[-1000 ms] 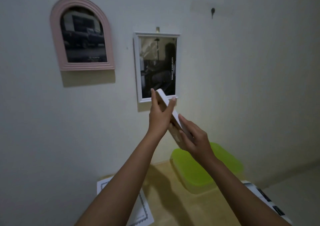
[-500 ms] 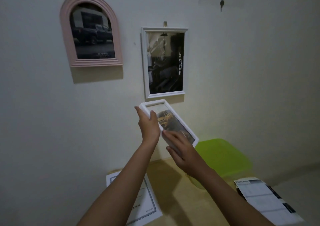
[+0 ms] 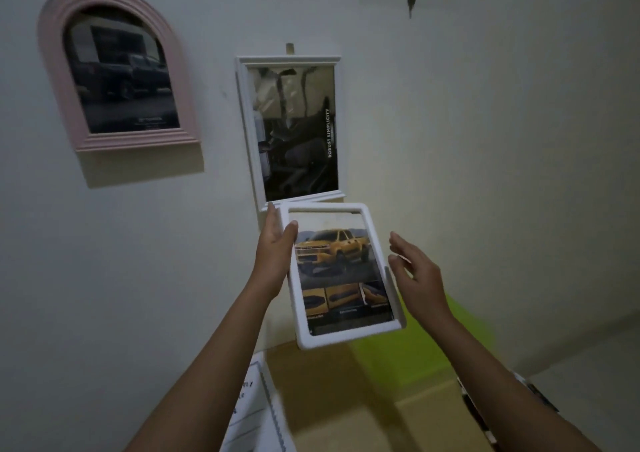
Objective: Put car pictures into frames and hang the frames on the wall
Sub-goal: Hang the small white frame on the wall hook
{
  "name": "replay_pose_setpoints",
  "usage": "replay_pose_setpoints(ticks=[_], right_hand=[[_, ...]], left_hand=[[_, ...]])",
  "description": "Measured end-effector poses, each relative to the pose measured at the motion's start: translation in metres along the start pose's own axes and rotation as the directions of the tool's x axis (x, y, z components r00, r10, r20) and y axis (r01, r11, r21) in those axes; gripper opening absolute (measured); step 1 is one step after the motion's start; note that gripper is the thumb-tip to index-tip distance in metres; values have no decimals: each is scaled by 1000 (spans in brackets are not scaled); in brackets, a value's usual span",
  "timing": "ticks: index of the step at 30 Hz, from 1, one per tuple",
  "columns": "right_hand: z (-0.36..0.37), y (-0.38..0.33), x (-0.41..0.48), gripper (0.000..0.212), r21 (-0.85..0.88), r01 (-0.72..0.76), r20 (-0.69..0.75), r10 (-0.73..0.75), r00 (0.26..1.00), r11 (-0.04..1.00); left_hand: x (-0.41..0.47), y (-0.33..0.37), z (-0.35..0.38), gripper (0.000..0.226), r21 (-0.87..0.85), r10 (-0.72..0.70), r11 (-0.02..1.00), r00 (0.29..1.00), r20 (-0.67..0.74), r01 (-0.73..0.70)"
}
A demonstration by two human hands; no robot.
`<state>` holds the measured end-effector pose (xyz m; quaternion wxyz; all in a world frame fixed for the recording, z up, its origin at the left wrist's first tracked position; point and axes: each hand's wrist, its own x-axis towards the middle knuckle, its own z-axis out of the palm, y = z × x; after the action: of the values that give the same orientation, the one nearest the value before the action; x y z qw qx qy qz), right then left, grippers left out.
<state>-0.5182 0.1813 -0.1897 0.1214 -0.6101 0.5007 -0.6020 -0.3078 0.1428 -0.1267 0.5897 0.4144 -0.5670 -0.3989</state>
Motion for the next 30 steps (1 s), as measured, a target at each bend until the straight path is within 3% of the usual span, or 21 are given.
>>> replay_pose_setpoints(ticks=[4,8,13,16,23,26,30], right_hand=[[-25,22,43,37,186,-215,1,219,976,959],[-58,38,104,28,366,-271,84,258,963,890],[-105,45,182,33,412,-93,-48,123,991,907],[-132,46,231,35,391,38,-177,35,984,920],[-165,39,329,36,349,244,-219,-174,960,905],[-166,45,366,36,351,267,-251,-184,950,897],[-159,42,407,36,343,261,-220,-193,956,902]], left_hand=[[31,2,46,51,-112,21,994,999,40,-16],[70,12,103,46,-157,102,982,995,6,-100],[116,27,178,46,-119,219,969,976,3,-217],[133,29,213,49,-14,289,957,952,106,-289],[183,50,238,62,2,210,974,916,342,-224],[202,65,246,60,57,216,968,923,317,-246],[227,76,259,57,127,302,936,936,180,-327]])
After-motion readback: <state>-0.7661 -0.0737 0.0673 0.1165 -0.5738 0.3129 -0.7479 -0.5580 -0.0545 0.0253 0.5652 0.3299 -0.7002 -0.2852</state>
